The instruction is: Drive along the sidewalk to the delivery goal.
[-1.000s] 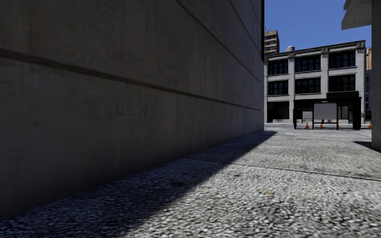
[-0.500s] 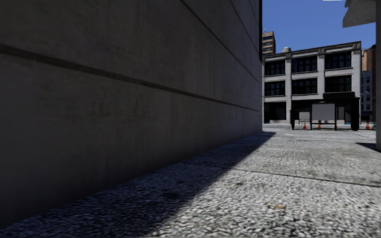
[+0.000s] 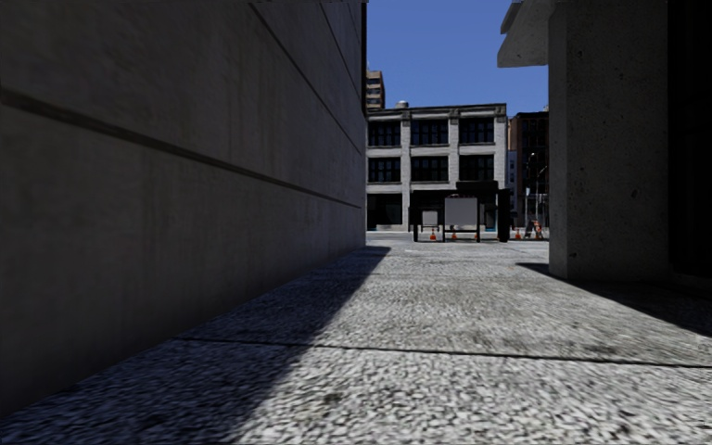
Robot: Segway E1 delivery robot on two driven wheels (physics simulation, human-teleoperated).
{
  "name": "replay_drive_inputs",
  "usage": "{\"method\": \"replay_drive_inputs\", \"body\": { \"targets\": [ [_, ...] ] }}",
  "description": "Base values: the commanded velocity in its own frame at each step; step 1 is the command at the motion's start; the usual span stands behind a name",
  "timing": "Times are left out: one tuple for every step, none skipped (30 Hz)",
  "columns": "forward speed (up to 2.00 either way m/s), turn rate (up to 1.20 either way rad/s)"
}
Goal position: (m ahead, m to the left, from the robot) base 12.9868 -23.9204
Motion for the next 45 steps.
{"method": "replay_drive_inputs", "body": {
  "targets": [
    [2.00, 0.00],
    [2.00, 0.00],
    [2.00, 0.00],
    [2.00, 0.00],
    [2.00, 0.00],
    [2.00, 0.00],
    [2.00, 0.00],
    [2.00, 0.00],
    [2.00, 0.00],
    [2.00, 0.00],
    [2.00, 0.00],
    [2.00, 0.00],
    [2.00, 0.00],
    [2.00, 0.00],
    [2.00, 0.00],
    [2.00, 0.00],
    [2.00, 0.00],
    [2.00, 0.00],
    [2.00, 0.00],
    [2.00, 0.00],
    [2.00, 0.00],
    [2.00, 0.00],
    [2.00, 0.00],
    [2.00, 0.00],
    [2.00, 0.00],
    [2.00, 0.00],
    [2.00, 0.00],
    [2.00, 0.00],
    [2.00, 0.00],
    [2.00, 0.00],
    [2.00, 0.00],
    [2.00, 0.00],
    [2.00, 0.00],
    [2.00, 0.00],
    [2.00, 0.00],
    [2.00, 0.00],
    [2.00, 0.00],
    [2.00, 0.00],
    [2.00, 0.00],
    [2.00, 0.00],
    [2.00, 0.00],
    [2.00, 0.00],
    [2.00, 0.00],
    [2.00, 0.00],
    [2.00, 0.00]
  ]
}}
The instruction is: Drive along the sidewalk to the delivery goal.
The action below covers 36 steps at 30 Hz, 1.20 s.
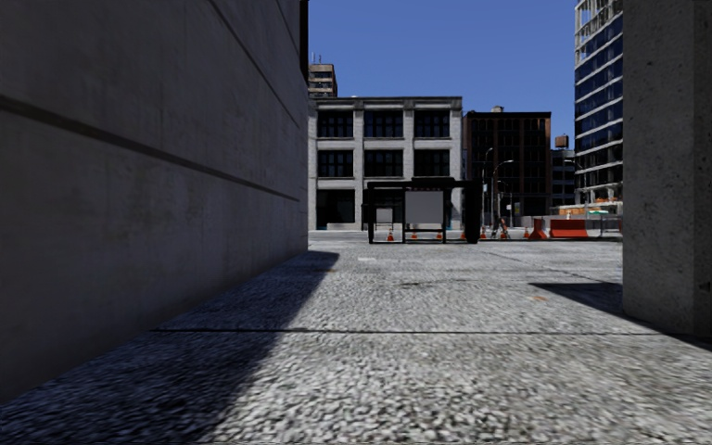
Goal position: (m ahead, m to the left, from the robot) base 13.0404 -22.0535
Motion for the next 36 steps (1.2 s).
{"method": "replay_drive_inputs", "body": {
  "targets": [
    [2.00, 0.00],
    [2.00, 0.00],
    [2.00, 0.00],
    [2.00, 0.00],
    [2.00, 0.00],
    [2.00, 0.00],
    [2.00, 0.00],
    [2.00, 0.00],
    [2.00, 0.00],
    [2.00, 0.00],
    [2.00, 0.00],
    [2.00, 0.00],
    [2.00, 0.00],
    [2.00, 0.00],
    [2.00, 0.00],
    [2.00, 0.00],
    [2.00, 0.00],
    [2.00, 0.00],
    [2.00, 0.00],
    [2.00, 0.00],
    [2.00, 0.00],
    [2.00, 0.00],
    [2.00, 0.00],
    [2.00, 0.00],
    [2.00, 0.00],
    [2.00, 0.00],
    [2.00, 0.00],
    [2.00, 0.00],
    [2.00, 0.00],
    [2.00, 0.00],
    [2.00, 0.00],
    [2.00, 0.00],
    [2.00, 0.00],
    [2.00, 0.00],
    [2.00, 0.00],
    [2.00, 0.00]
  ]
}}
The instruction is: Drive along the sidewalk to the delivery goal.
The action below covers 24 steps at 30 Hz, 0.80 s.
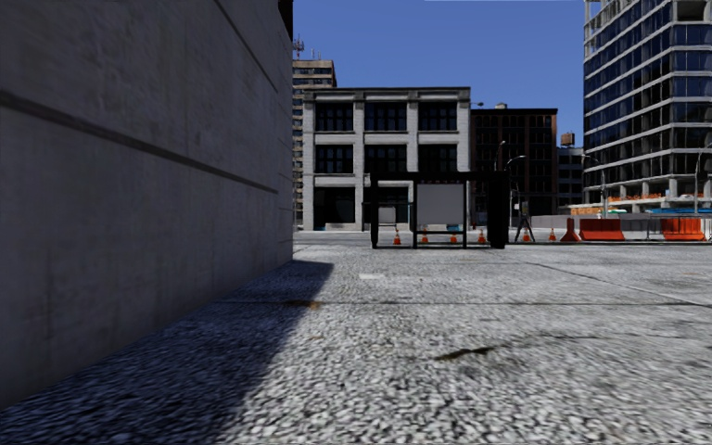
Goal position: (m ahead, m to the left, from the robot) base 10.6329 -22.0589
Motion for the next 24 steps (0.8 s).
{"method": "replay_drive_inputs", "body": {
  "targets": [
    [2.00, 0.00],
    [2.00, 0.00],
    [2.00, 0.00],
    [2.00, 0.00],
    [2.00, -0.15],
    [2.00, -0.46],
    [2.00, -0.59],
    [2.00, -0.63],
    [2.00, -0.66],
    [2.00, -0.66],
    [2.00, -0.72],
    [2.00, -0.76],
    [2.00, -0.77],
    [2.00, -0.77],
    [2.00, -0.77],
    [2.00, -0.77],
    [2.00, -0.77],
    [2.00, -0.77],
    [2.00, -0.77],
    [2.00, -0.77],
    [2.00, -0.77],
    [2.00, -0.77],
    [2.00, -0.77],
    [2.00, -0.77]
  ]
}}
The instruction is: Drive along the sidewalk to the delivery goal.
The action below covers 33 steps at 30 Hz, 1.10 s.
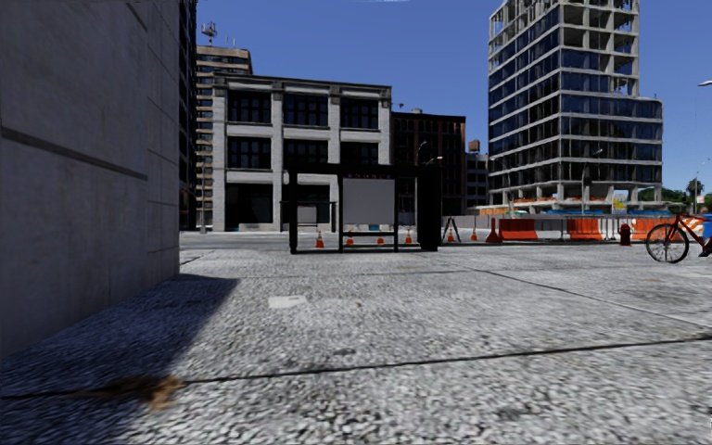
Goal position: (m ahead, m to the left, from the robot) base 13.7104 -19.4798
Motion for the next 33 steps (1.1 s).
{"method": "replay_drive_inputs", "body": {
  "targets": [
    [2.00, -0.77],
    [2.00, -0.66],
    [2.00, -0.13],
    [2.00, -0.04],
    [2.00, 0.00],
    [2.00, 0.00],
    [2.00, 0.00],
    [2.00, 0.00],
    [2.00, 0.00],
    [2.00, 0.00],
    [2.00, 0.00],
    [2.00, 0.00],
    [2.00, 0.00],
    [2.00, 0.00],
    [2.00, 0.00],
    [2.00, 0.00],
    [2.00, 0.00],
    [2.00, 0.00],
    [2.00, 0.00],
    [2.00, 0.00],
    [2.00, 0.00],
    [2.00, 0.00],
    [2.00, 0.00],
    [2.00, 0.00],
    [2.00, 0.00],
    [2.00, 0.00],
    [2.00, 0.00],
    [2.00, 0.00],
    [2.00, 0.00],
    [2.00, 0.00],
    [2.00, 0.00],
    [2.00, 0.00],
    [2.00, 0.00]
  ]
}}
